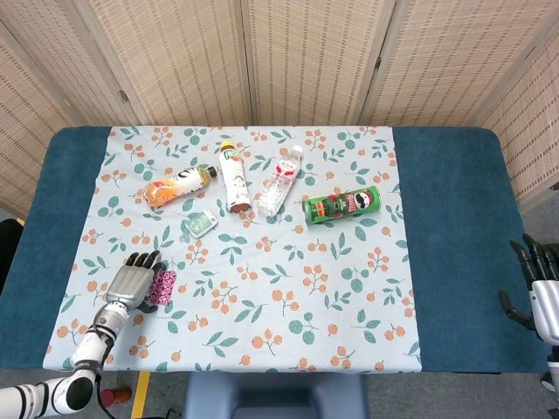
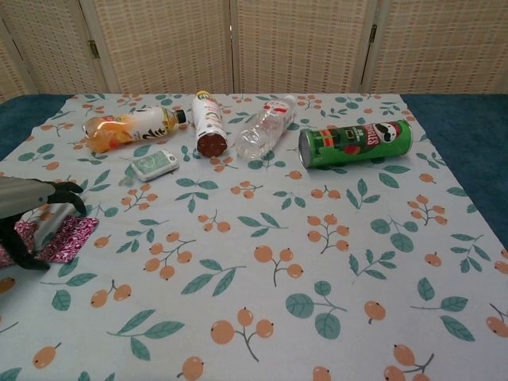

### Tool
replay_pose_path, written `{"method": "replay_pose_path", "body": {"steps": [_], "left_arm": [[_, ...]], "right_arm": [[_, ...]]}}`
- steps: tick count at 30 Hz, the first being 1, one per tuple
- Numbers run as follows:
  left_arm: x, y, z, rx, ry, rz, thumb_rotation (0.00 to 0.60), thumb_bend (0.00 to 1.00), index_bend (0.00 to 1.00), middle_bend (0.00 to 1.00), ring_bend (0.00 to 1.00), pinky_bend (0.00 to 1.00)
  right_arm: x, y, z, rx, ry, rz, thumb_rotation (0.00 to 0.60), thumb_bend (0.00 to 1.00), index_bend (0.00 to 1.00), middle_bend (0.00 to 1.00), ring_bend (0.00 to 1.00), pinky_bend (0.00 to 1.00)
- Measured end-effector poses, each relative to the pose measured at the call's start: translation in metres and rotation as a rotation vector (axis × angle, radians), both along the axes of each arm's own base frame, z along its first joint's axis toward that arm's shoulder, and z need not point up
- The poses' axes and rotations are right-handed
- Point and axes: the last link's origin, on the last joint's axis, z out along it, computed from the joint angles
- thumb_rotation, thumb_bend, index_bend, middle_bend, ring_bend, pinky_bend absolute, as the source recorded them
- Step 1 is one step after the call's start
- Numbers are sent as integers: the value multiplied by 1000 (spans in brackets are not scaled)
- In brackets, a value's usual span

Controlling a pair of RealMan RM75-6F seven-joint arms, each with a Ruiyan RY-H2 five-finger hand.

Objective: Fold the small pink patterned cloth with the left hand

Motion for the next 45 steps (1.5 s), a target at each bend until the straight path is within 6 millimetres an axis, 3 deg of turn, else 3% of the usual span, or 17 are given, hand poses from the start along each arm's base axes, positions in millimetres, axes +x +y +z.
{"method": "replay_pose_path", "body": {"steps": [20,33,45], "left_arm": [[7,3,-3,5,-14,-1,600,224,338,0,0,0],[11,-6,19,98,-52,21,600,227,338,0,0,0],[-20,-21,47,220,-78,194,600,241,335,0,0,0]], "right_arm": [[-3,0,1,-4,-2,-10,600,417,0,0,0,0],[-5,-2,4,-5,1,-6,600,418,0,0,0,0],[-6,-12,6,-1,0,3,600,418,0,0,0,0]]}}
